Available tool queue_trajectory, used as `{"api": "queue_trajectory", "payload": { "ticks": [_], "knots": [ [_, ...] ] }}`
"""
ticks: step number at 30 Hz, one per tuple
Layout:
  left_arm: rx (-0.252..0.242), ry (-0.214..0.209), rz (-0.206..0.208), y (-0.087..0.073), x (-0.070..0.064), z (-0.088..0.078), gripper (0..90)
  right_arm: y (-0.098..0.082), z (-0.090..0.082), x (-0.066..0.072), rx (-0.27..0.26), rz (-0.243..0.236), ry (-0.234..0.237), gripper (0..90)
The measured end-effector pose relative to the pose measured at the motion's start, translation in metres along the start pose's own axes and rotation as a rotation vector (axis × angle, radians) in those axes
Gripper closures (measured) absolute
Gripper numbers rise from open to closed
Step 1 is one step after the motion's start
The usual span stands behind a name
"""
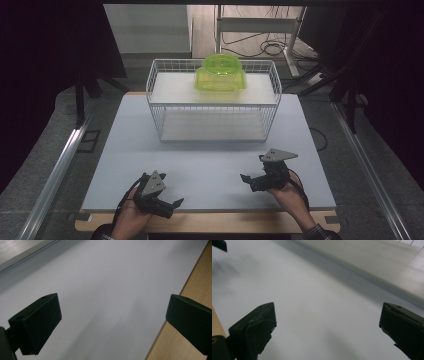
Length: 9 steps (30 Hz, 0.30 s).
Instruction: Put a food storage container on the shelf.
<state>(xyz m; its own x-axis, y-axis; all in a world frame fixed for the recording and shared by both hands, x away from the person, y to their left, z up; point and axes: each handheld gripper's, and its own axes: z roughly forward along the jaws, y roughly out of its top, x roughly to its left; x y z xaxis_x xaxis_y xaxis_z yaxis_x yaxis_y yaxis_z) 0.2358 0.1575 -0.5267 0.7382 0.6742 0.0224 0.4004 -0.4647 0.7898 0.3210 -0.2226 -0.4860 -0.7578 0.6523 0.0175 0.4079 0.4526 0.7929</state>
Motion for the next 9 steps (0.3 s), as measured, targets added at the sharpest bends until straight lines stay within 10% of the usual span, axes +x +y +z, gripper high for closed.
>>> {"api": "queue_trajectory", "payload": {
  "ticks": [9],
  "knots": [
    [0.005,0.003,0.004,0.0,0.0,0.001,0.2,-0.018,0.01,0.007,0.094,-0.017,0.005,0.5]
  ]
}}
